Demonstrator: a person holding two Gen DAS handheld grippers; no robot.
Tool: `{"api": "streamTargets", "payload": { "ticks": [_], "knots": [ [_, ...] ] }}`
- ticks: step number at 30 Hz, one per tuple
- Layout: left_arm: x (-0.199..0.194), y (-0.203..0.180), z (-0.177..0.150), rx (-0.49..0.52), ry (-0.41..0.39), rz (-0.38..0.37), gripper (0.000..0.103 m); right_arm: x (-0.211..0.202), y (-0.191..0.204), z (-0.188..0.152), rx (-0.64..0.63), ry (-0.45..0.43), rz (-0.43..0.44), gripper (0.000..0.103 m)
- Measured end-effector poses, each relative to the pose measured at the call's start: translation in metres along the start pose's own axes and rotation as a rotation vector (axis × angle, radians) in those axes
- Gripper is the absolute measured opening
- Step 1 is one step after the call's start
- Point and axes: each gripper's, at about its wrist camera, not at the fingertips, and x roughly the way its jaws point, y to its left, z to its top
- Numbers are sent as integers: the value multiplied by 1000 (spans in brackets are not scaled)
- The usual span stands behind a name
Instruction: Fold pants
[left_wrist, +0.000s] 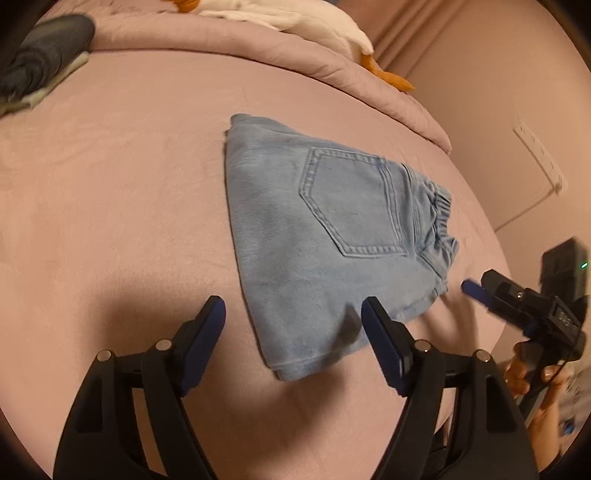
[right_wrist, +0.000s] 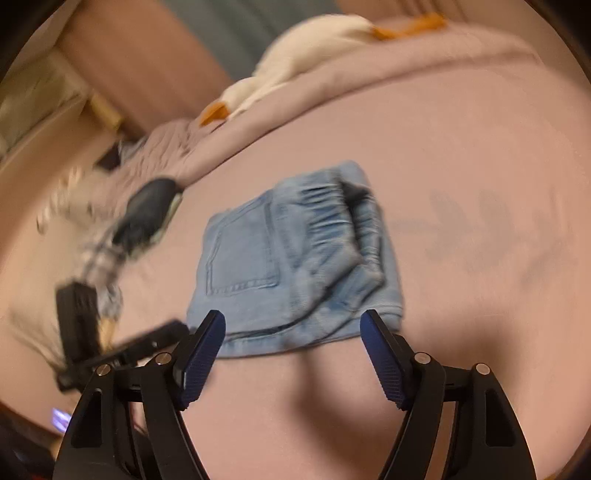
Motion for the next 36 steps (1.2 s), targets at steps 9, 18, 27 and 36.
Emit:
{"api": "streamTargets", "payload": {
  "ticks": [9, 18, 27, 36],
  "knots": [
    [10, 16, 10, -114, 25, -57, 84, 22, -47, 15, 204, 43, 38, 89],
    [26, 22, 34, -148, 50, -170, 86, 42, -44, 37, 162, 93, 91, 89],
    [44, 12, 49, -142, 54, -217, 93, 73, -23, 53, 20, 154, 113, 92],
    [56, 4, 60, -87, 53, -177, 96, 90, -12, 65, -43, 147, 109, 92]
  ]
}}
